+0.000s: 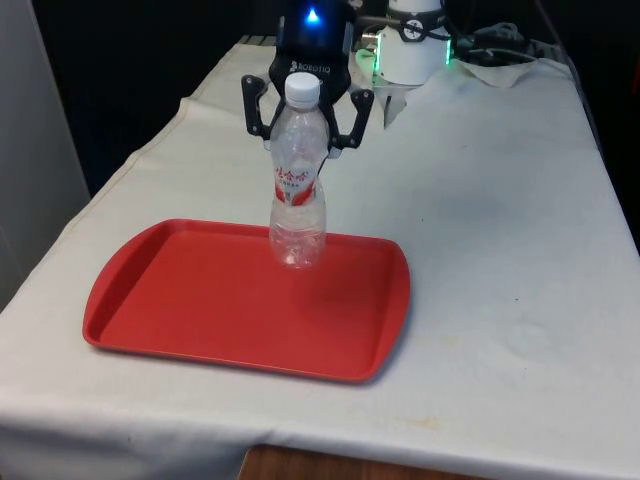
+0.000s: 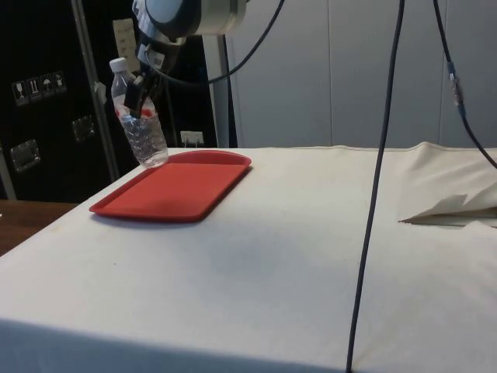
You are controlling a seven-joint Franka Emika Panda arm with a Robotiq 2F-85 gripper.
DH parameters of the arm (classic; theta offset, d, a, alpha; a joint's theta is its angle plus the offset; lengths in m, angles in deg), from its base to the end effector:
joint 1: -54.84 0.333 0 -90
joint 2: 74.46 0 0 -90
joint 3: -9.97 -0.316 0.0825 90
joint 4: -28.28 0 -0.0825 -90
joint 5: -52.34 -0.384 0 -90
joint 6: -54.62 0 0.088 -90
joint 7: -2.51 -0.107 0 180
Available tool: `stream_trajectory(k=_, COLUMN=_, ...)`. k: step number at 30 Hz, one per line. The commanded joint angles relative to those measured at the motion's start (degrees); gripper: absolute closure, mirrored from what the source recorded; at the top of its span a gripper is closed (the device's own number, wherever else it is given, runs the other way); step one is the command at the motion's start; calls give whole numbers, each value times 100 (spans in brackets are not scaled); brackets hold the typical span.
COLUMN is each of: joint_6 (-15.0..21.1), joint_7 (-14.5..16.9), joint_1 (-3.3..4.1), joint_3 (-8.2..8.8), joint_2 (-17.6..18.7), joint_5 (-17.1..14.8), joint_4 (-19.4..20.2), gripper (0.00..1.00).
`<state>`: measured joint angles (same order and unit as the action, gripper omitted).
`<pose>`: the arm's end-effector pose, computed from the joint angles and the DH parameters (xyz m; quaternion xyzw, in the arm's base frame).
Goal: Place the bottle upright on the tray.
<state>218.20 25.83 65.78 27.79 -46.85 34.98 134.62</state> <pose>0.6772 -0.0753 0.3323 0.9615 0.0447 0.2653 0.0549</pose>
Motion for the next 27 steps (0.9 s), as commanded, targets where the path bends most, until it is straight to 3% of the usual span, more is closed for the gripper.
stream_trajectory(k=1, joint_6=223, joint_7=17, joint_1=29, joint_3=-6, joint_2=-63, joint_5=-6, joint_4=166, gripper=64)
stream_trajectory(k=4, joint_6=556, joint_7=40, joint_1=46, joint_3=-23, joint_2=-109, joint_5=-11, joint_4=401, gripper=64)
stream_trajectory(k=5, joint_6=327, joint_7=6, joint_1=34, joint_3=-6, joint_2=-46, joint_5=0, joint_4=241, gripper=64)
stream_trajectory(k=8, joint_6=808, joint_7=52, joint_1=52, joint_3=-46, joint_2=-138, joint_5=-17, joint_4=573, gripper=64)
stream_trajectory(k=12, joint_6=1123, joint_7=63, joint_1=46, joint_3=-86, joint_2=-166, joint_5=-29, joint_4=768, gripper=64)
stream_trajectory(k=14, joint_6=1306, joint_7=63, joint_1=0, joint_3=-126, joint_2=-138, joint_5=-52, joint_4=831, gripper=64)
stream_trajectory(k=15, joint_6=1232, joint_7=23, joint_1=63, joint_3=-40, joint_2=-132, joint_5=0, joint_4=837, gripper=64)
stream_trajectory(k=16, joint_6=1341, joint_7=52, joint_1=-17, joint_3=-138, joint_2=-120, joint_5=-57, joint_4=831, gripper=64)
stream_trajectory(k=24, joint_6=1570, joint_7=-120, joint_1=-132, joint_3=-241, joint_2=6, joint_5=-97, joint_4=796, gripper=64)
stream_trajectory(k=25, joint_6=1518, joint_7=-189, joint_1=-6, joint_3=-40, joint_2=34, joint_5=-17, joint_4=819, gripper=64)
stream_trajectory(k=26, joint_6=1593, joint_7=-149, joint_1=-143, joint_3=-252, joint_2=17, joint_5=-103, joint_4=791, gripper=64)
stream_trajectory(k=27, joint_6=1616, joint_7=-172, joint_1=-155, joint_3=-258, joint_2=23, joint_5=-109, joint_4=785, gripper=64)
